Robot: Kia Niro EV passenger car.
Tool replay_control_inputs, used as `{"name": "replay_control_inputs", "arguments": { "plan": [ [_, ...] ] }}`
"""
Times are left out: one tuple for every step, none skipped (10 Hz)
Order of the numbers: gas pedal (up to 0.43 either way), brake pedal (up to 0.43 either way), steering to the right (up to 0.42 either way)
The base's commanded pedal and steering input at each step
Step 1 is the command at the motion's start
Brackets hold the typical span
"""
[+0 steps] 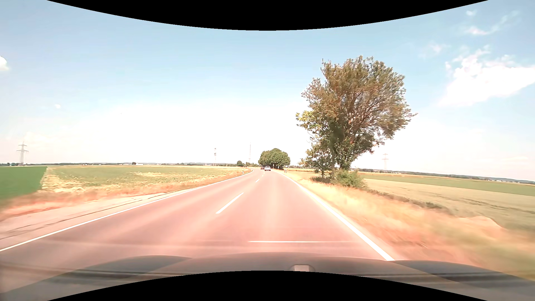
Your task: Follow the waypoints while adhering to traffic rules and regulations
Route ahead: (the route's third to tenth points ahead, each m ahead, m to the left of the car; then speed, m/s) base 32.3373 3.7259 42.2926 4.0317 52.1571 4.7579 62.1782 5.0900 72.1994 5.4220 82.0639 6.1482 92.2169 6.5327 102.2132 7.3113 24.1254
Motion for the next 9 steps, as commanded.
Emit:
{"name": "replay_control_inputs", "arguments": {
  "plan": [
    [0.24,0.0,-0.009],
    [0.24,0.0,-0.009],
    [0.24,0.0,-0.009],
    [0.24,0.0,-0.009],
    [0.24,0.0,-0.009],
    [0.24,0.0,-0.008],
    [0.24,0.0,-0.007],
    [0.24,0.0,-0.007],
    [0.24,0.0,-0.007]
  ]
}}
